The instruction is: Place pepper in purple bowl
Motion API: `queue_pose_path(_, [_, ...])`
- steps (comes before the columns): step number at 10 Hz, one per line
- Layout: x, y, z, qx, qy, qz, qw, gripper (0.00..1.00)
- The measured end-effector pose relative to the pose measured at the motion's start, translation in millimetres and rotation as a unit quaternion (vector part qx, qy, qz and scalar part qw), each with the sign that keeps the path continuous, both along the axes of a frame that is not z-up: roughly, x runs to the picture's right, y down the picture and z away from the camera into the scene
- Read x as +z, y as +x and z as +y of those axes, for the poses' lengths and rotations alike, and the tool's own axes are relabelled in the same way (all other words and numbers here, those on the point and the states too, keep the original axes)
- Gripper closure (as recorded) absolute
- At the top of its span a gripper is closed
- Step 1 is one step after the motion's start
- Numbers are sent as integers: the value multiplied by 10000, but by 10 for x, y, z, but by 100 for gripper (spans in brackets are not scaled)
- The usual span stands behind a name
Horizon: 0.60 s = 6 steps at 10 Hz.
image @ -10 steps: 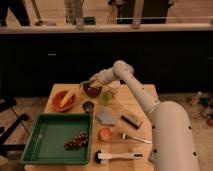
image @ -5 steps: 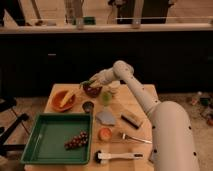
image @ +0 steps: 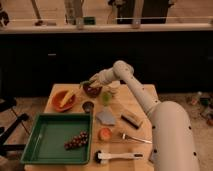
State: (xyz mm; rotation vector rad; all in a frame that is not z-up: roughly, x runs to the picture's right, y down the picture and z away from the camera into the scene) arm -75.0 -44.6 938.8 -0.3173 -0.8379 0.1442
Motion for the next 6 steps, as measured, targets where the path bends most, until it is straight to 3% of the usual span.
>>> queue_pose_path(1, [0,0,0,0,0,0,10000,20])
queue_pose_path(6, [0,0,0,0,0,0,10000,20])
